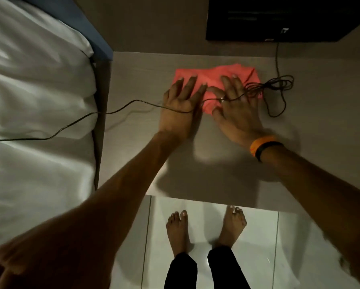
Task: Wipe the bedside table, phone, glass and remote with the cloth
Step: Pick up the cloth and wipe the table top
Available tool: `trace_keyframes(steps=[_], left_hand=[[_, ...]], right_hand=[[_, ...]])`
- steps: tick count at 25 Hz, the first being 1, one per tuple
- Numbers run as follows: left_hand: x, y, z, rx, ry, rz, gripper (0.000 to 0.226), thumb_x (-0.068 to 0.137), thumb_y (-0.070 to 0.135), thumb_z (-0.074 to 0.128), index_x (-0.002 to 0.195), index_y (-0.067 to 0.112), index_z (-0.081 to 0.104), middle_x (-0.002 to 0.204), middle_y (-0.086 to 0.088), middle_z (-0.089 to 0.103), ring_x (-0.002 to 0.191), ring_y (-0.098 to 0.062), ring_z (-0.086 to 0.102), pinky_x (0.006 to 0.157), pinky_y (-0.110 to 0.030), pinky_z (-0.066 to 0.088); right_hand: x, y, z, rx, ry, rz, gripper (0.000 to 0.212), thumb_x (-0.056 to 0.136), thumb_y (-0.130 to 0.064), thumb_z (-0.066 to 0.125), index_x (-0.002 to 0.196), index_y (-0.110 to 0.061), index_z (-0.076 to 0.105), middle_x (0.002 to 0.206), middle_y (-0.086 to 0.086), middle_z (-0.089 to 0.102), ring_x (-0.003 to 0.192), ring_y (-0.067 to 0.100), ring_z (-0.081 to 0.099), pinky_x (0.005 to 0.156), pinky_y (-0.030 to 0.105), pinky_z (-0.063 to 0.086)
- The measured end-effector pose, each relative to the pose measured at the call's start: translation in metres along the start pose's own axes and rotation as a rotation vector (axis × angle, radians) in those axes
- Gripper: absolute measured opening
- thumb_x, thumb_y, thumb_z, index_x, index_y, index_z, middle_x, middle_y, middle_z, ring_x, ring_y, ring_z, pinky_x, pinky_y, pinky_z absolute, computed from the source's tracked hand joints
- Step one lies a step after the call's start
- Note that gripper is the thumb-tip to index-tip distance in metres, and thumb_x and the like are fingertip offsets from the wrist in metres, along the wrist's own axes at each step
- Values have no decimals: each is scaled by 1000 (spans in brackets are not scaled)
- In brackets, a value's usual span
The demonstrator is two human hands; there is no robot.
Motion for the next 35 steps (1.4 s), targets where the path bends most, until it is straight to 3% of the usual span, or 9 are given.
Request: trace_keyframes(steps=[7, 11, 14, 17, 20, 22, 25, 30, 35], left_hand=[[-221, 55, 29, -49, -67, -130, 58, 97, 42, 50, 152, 23, 44, 165, -9, 31, 146, -39, 34, 112, -49, 32], [-247, 102, 40, -101, -44, -85, 60, 92, 33, 58, 150, 23, 46, 161, -11, 37, 147, -40, 31, 112, -53, 35], [-225, 123, 42, -131, -148, -46, 71, 88, 34, 64, 154, 29, 38, 164, -8, 31, 147, -42, 32, 103, -62, 46], [-169, 126, 43, -66, -160, 21, 85, 75, 41, 82, 150, 24, 48, 160, -12, 39, 143, -46, 37, 110, -59, 31], [-78, 128, 31, -38, -121, -31, 78, 84, 52, 68, 152, 24, 43, 162, -14, 36, 145, -47, 34, 114, -59, 34], [-20, 133, 20, -65, -153, -113, 70, 95, 52, 52, 157, 28, 31, 167, -11, 24, 151, -43, 22, 118, -55, 28], [48, 144, 9, -39, -215, -149, 70, 100, 47, 47, 161, 27, 19, 170, -10, 11, 154, -42, 7, 123, -54, 19], [93, 185, 15, 63, -291, 60, 69, 103, 42, 44, 162, 24, 12, 170, -13, 4, 155, -42, 3, 125, -56, 12], [120, 242, 24, 114, -298, 171, 61, 104, 36, 43, 160, 26, 22, 167, -12, 16, 149, -45, 18, 116, -54, 28]], right_hand=[[-183, -22, 41, -116, -60, -310, 49, 102, -38, 42, 150, -35, 41, 168, 1, 20, 157, 30, 10, 119, 67, 16], [-233, 12, 36, -112, -64, -334, 62, 100, -39, 48, 158, -33, 25, 169, 1, 19, 157, 31, 14, 118, 69, 21], [-234, 36, 26, -165, -61, -296, 57, 102, -46, 37, 157, -32, 29, 168, 3, 21, 156, 32, 16, 119, 68, 20], [-186, 56, 13, -162, -35, -216, 45, 102, -45, 36, 142, -30, 48, 163, 6, 33, 154, 32, 24, 117, 68, 20], [-108, 76, -1, -152, 27, -102, 45, 97, -44, 39, 138, -29, 51, 164, 6, 32, 154, 29, 23, 120, 66, 16], [-51, 91, -15, -136, 24, -40, 53, 94, -47, 32, 143, -31, 45, 167, 2, 24, 156, 25, 16, 121, 65, 11], [2, 115, -39, -81, -6, 38, 58, 95, -47, 27, 150, -33, 38, 169, -3, 16, 157, 21, 10, 122, 63, 7], [-22, 167, -45, -57, 97, 224, 54, 99, -42, 39, 152, -37, 31, 169, -1, 15, 157, 22, 11, 123, 59, 7], [-41, 232, -67, -65, 112, 282, 53, 98, -39, 47, 149, -35, 37, 168, 0, 20, 157, 23, 12, 123, 60, 6]])
Point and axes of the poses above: each hand's wrist, its own x-axis towards the middle knuckle, its own z-axis out of the palm, y = z × x, the point moved 2 cm from there along x, towards the middle knuckle
